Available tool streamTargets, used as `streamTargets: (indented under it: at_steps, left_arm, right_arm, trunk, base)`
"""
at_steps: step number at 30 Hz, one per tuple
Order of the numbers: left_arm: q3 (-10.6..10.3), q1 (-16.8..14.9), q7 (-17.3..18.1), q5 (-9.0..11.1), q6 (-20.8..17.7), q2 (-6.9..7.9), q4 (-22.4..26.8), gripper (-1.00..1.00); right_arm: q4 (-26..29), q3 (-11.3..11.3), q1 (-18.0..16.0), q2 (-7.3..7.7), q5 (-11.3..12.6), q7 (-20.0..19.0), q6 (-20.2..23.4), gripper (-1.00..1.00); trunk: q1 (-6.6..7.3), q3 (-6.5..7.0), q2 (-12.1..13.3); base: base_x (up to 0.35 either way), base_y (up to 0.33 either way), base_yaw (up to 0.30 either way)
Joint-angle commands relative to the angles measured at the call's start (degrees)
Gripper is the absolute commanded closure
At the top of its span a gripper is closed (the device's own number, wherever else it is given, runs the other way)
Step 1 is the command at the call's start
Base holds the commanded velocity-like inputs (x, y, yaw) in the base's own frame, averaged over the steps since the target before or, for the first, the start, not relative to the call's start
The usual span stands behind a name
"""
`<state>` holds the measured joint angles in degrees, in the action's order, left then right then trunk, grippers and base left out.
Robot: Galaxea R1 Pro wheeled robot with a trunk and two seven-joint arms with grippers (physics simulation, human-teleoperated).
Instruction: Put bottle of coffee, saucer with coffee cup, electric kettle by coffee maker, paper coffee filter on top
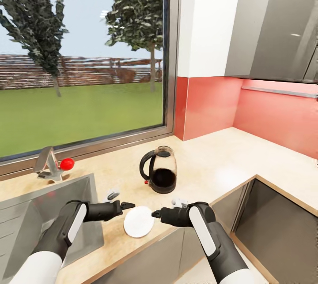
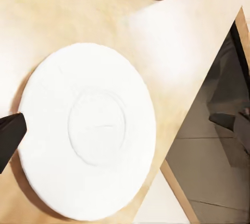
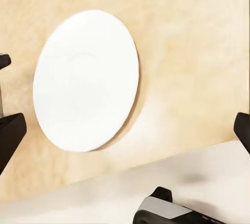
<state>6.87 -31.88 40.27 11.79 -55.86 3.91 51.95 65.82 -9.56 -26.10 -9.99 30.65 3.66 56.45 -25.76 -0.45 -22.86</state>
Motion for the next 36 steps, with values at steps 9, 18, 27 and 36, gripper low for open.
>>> streamTargets:
  at_steps: [9,18,27,36]
  left_arm:
    - [0.1,0.1,-3.6,0.3,-0.4,-0.10,-3.5,-1.00]
    - [0.2,0.0,-4.0,0.1,-0.5,0.38,-3.6,-1.00]
    - [0.3,-0.1,-4.0,0.1,-0.5,0.73,-3.4,-1.00]
    - [0.3,-0.3,-4.0,0.2,-0.5,0.82,-2.8,-1.00]
  right_arm:
    - [-3.0,-0.2,0.1,-0.01,0.5,0.4,0.2,-1.00]
    - [-3.8,-0.4,0.1,-0.01,0.5,0.3,0.2,-1.00]
    - [-5.4,-0.6,0.1,-0.01,0.5,0.1,0.1,-1.00]
    - [-5.5,-0.7,0.1,-0.01,0.6,0.1,0.1,-1.00]
  trunk:
    - [-0.03,-0.05,-0.1]
    - [-0.03,-0.05,-0.1]
    - [-0.03,-0.05,-0.1]
    - [-0.03,-0.05,-0.1]
  base:
    - [0.000,0.000,-0.043]
    - [0.000,0.000,-0.003]
    - [0.000,0.000,0.000]
    - [0.000,0.000,0.000]
